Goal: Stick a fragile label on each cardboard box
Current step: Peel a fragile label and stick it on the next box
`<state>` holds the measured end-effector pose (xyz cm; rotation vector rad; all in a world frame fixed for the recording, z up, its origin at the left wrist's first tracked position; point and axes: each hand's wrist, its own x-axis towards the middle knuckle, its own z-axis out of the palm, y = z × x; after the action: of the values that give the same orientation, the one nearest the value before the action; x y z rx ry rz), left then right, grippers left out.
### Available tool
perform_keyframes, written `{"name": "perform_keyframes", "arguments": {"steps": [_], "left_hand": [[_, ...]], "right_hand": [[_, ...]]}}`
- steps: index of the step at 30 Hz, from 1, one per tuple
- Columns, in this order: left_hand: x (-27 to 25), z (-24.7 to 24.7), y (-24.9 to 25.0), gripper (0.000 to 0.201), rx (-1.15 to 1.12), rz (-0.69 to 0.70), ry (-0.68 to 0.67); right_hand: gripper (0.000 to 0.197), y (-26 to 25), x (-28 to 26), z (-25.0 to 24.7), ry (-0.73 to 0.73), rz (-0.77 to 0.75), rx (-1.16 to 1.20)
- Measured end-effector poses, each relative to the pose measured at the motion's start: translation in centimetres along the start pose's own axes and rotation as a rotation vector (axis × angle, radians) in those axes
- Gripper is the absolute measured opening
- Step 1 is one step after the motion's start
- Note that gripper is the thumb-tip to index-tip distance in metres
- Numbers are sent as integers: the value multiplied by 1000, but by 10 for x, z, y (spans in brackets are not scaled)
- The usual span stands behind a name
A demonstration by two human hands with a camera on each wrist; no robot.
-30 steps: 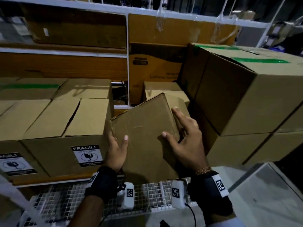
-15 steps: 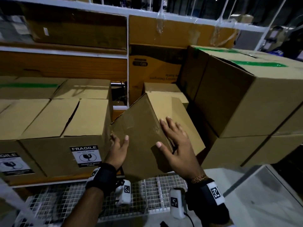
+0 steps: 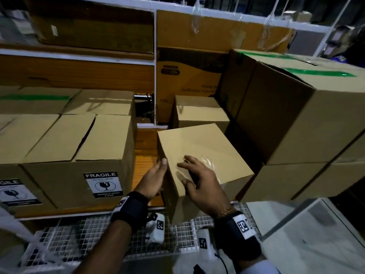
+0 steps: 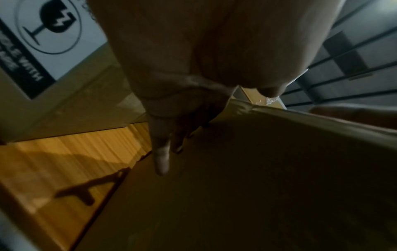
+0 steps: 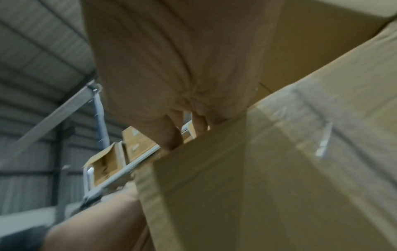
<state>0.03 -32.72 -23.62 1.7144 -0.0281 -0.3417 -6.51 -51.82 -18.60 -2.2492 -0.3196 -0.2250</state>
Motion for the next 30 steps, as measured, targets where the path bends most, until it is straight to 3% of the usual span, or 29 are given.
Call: {"name": "perform_keyframes", "arguments": {"steps": [3,6,11,20,27,30], "left_hand": [[1,3,9,106,38,33,1],[2,7,15,110,47,66,-23],[13,10,12,99,27,88,-20],[20,8,12,77,-23,117,2],[30,4,1,100,-103,78,-9],[30,4,-2,99,-105,82,-24]], "right_hand": [[41,14,0,-9,192,25,-126],[60,32,-2,-23,340,150,-402],[91,51,-1,-35,109,310,-612],[110,46,5,-41,28,305,-771],[105,48,4,-51,86,279,-691],[109,53,1,-55,231,402,-562]]}}
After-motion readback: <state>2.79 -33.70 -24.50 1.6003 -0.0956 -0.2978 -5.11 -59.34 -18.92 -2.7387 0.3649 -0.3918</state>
